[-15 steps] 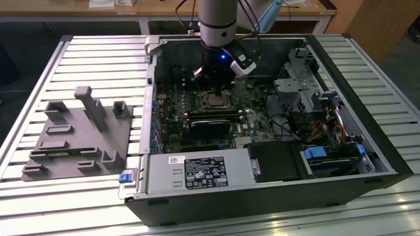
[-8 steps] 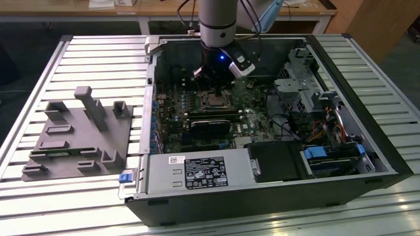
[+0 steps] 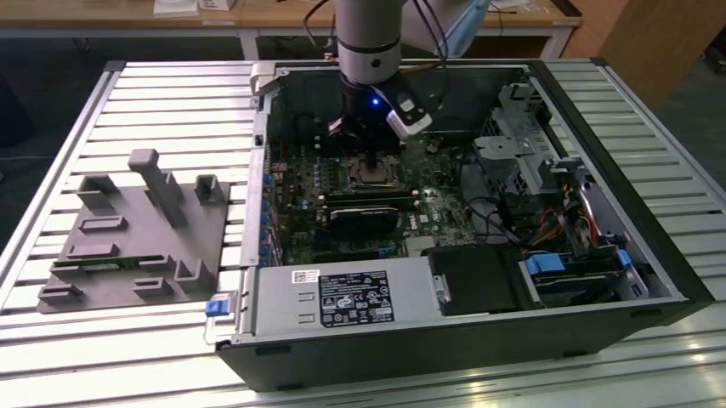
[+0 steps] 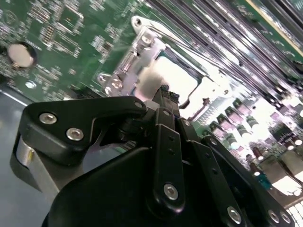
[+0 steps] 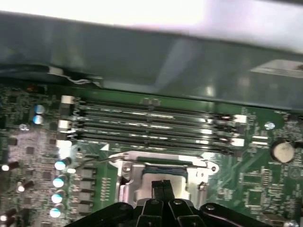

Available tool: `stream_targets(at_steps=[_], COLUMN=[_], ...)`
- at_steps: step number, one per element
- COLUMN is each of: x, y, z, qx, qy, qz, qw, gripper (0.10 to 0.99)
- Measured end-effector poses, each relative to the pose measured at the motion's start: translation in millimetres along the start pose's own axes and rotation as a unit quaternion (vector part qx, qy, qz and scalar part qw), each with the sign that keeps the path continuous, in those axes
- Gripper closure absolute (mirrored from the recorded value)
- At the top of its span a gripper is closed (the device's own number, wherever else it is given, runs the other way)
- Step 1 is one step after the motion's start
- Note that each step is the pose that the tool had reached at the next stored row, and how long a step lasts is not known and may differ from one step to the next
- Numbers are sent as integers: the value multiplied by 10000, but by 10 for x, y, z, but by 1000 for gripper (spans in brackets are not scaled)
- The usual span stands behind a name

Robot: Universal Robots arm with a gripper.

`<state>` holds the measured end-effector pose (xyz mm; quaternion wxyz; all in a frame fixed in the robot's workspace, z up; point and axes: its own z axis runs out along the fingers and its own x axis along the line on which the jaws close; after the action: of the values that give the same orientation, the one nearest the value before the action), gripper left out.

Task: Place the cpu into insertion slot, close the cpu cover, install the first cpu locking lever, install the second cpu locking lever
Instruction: 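Close the cpu cover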

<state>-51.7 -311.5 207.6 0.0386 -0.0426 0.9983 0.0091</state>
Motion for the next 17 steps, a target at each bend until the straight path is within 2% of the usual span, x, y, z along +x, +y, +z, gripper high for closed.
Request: stream_targets(at_steps=[4, 10, 17], x=[97, 131, 245], y=[9, 10, 20], z=[2, 18, 33], qx=[11, 25, 36], qy=[0, -1, -2], qz=[11, 157, 217], qw=[10000, 9999, 9998], gripper=[980, 980, 980])
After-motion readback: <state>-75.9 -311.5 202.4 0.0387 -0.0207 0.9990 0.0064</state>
